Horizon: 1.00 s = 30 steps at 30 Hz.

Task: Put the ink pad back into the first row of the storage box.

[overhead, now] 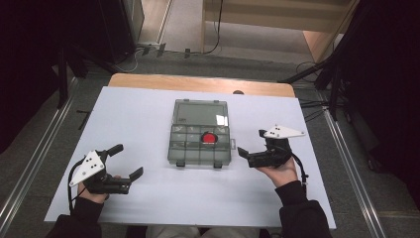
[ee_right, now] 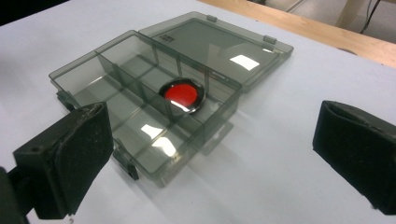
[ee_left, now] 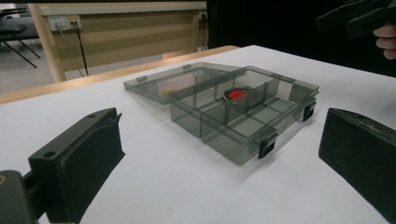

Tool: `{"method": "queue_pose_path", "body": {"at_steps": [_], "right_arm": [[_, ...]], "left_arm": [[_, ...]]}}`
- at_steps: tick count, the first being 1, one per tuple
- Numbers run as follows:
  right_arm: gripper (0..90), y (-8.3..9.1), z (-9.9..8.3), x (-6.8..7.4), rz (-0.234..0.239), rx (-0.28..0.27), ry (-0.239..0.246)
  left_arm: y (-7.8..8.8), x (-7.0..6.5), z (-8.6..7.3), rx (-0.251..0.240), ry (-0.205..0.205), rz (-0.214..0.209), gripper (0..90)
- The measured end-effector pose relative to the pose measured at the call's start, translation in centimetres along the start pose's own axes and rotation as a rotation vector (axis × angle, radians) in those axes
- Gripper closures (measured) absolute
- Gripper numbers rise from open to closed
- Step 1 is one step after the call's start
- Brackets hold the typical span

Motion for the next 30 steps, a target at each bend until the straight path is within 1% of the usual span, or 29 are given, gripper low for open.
{"method": "queue_pose_path", "body": {"at_steps": [3, 5, 6, 7, 9, 10, 11, 12, 13, 14, 15, 16, 18, 19, 22, 23, 24, 25, 26, 27, 30], "right_arm": [[0.0, 0.9, -0.7, -0.6, -0.025, 0.001, 0.004], [0.0, 1.7, -1.2, -1.0, -0.029, -0.034, -0.014], [0.0, 2.0, -1.5, -1.3, -0.035, -0.04, -0.022], [0.0, 2.3, -1.9, -1.5, -0.045, -0.035, -0.024], [0.0, 3.0, -2.5, -2.0, -0.058, -0.066, -0.035], [0.0, 3.3, -2.8, -2.2, -0.062, -0.073, -0.047], [0.0, 3.8, -3.4, -2.7, -0.065, -0.097, -0.064], [0.0, 3.8, -3.4, -2.7, -0.065, -0.097, -0.064], [0.0, 4.4, -3.9, -3.1, -0.06, -0.125, -0.096], [0.0, 4.4, -3.9, -3.1, -0.06, -0.125, -0.096], [0.0, 4.9, -4.4, -3.6, -0.058, -0.154, -0.127], [0.0, 4.9, -4.4, -3.6, -0.058, -0.154, -0.127], [0.0, 5.3, -5.0, -4.0, -0.066, -0.182, -0.144], [0.0, 5.4, -5.2, -4.2, -0.067, -0.187, -0.15], [0.0, 5.9, -5.9, -4.5, -0.062, -0.24, -0.17], [0.0, 6.3, -6.3, -4.7, -0.063, -0.263, -0.17], [0.0, 6.3, -6.3, -4.7, -0.063, -0.263, -0.17], [0.0, 6.4, -6.4, -4.8, -0.065, -0.276, -0.167], [0.0, 6.7, -6.9, -4.9, -0.073, -0.303, -0.165], [0.0, 6.7, -6.9, -4.9, -0.073, -0.303, -0.165], [0.0, 6.8, -7.8, -5.0, -0.093, -0.305, -0.153]], "left_arm": [[0.0, 0.0, 0.0, 0.001, -0.003, 0.001, 0.0], [0.0, -0.1, 0.0, 0.001, -0.004, 0.0, 0.0], [0.0, -0.1, 0.0, 0.001, -0.004, 0.0, 0.0], [0.0, -0.1, 0.0, 0.002, -0.003, 0.0, 0.0], [0.0, -0.1, 0.0, 0.004, -0.005, -0.001, 0.0], [0.0, -0.1, 0.0, 0.003, -0.004, 0.0, 0.0], [0.0, -0.1, 0.0, 0.002, -0.004, 0.0, 0.0], [0.0, -0.1, 0.0, 0.002, -0.003, -0.001, 0.0], [0.0, 0.0, 0.0, 0.004, -0.003, -0.001, 0.0], [0.0, 0.0, 0.0, 0.004, -0.003, -0.001, 0.0], [0.0, 0.0, 0.0, 0.004, -0.003, -0.001, 0.0], [0.0, 0.0, 0.0, 0.005, -0.003, -0.001, 0.0], [-0.1, 0.0, 0.0, 0.006, -0.003, -0.001, 0.0], [-0.1, 0.0, 0.0, 0.006, -0.003, -0.001, 0.0], [-0.1, 0.0, 0.0, 0.006, -0.002, 0.0, 0.0], [-0.1, 0.0, 0.0, 0.006, -0.002, 0.0, 0.0], [-0.1, 0.0, -0.1, 0.006, -0.002, 0.0, 0.0], [-0.1, 0.0, -0.1, 0.006, -0.001, 0.0, 0.0], [-0.1, 0.0, -0.1, 0.007, 0.0, -0.001, 0.0], [-0.1, 0.0, -0.1, 0.007, 0.0, -0.001, 0.0], [-0.2, 0.0, -0.1, 0.008, -0.001, -0.001, 0.0]]}}
Point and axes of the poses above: each handheld gripper's, and its own axes: y roughly backward along the jaws, z roughly out of its top, x roughly to its left, the point moved 5 cm from there along -y, roughly forward along the jaws, and after that the axes turned 6 degrees about -z, right-handed, at the moved point
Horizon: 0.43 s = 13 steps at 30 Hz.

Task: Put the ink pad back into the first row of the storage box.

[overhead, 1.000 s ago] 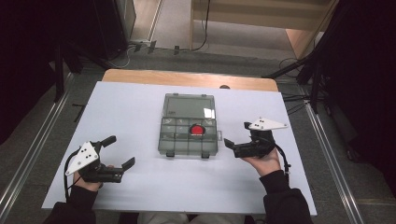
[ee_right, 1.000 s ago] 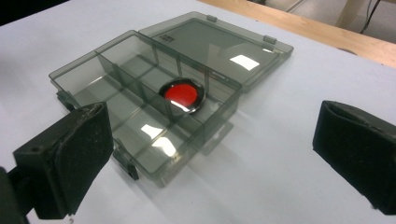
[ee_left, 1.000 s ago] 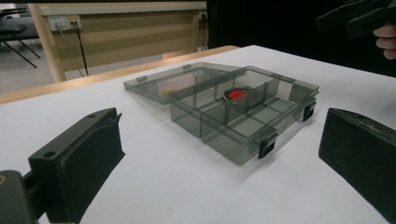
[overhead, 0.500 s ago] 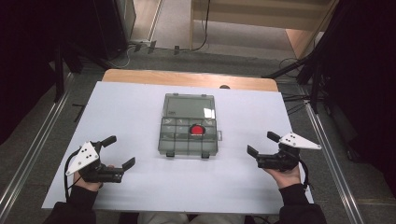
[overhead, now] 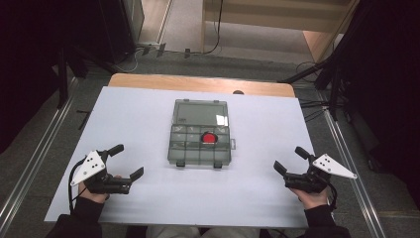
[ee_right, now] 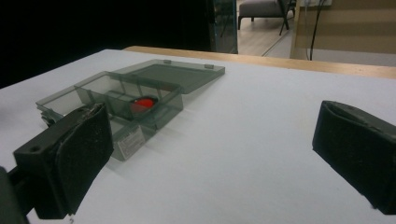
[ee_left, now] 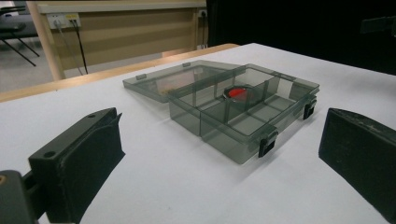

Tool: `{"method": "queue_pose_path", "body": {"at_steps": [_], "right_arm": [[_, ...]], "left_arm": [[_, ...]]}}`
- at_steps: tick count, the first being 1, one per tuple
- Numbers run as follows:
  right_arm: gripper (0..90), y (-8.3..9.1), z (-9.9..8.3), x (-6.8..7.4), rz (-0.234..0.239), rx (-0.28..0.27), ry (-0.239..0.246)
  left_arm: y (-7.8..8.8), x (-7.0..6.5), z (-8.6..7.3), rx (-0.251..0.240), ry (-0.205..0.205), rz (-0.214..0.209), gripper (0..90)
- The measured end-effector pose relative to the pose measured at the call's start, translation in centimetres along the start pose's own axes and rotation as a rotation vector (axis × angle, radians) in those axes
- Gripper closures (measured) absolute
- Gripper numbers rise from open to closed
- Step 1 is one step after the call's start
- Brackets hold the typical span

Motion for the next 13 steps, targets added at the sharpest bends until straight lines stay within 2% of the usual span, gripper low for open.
{"method": "queue_pose_path", "body": {"at_steps": [2, 5, 6, 9, 13], "right_arm": [[0.0, 0.0, -1.1, -0.1, -0.011, 0.012, 0.007], [0.0, 0.0, -1.7, -0.1, -0.013, 0.032, 0.014], [0.0, -0.1, -1.8, -0.1, -0.016, 0.044, 0.026], [0.0, -0.1, -1.6, 0.1, -0.012, 0.019, 0.028], [0.0, -0.2, -1.7, 0.2, -0.013, 0.029, 0.035]], "left_arm": [[0.0, 0.0, 0.0, 0.0, 0.001, 0.0, 0.0], [0.0, 0.0, 0.0, -0.001, 0.001, -0.004, 0.0], [0.0, 0.0, 0.0, -0.001, 0.002, -0.005, 0.0], [-0.1, 0.0, 0.0, 0.001, 0.002, -0.008, 0.0], [-0.1, 0.0, 0.0, 0.002, 0.003, -0.008, 0.0]]}}
Point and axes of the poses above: each handheld gripper's, and its own axes: y roughly backward along the jaws, z roughly out of its top, x roughly to its left, the point moved 5 cm from there along -y, roughly forward along the jaws, and after that the axes turned 6 degrees about -z, right-handed, at the moved point
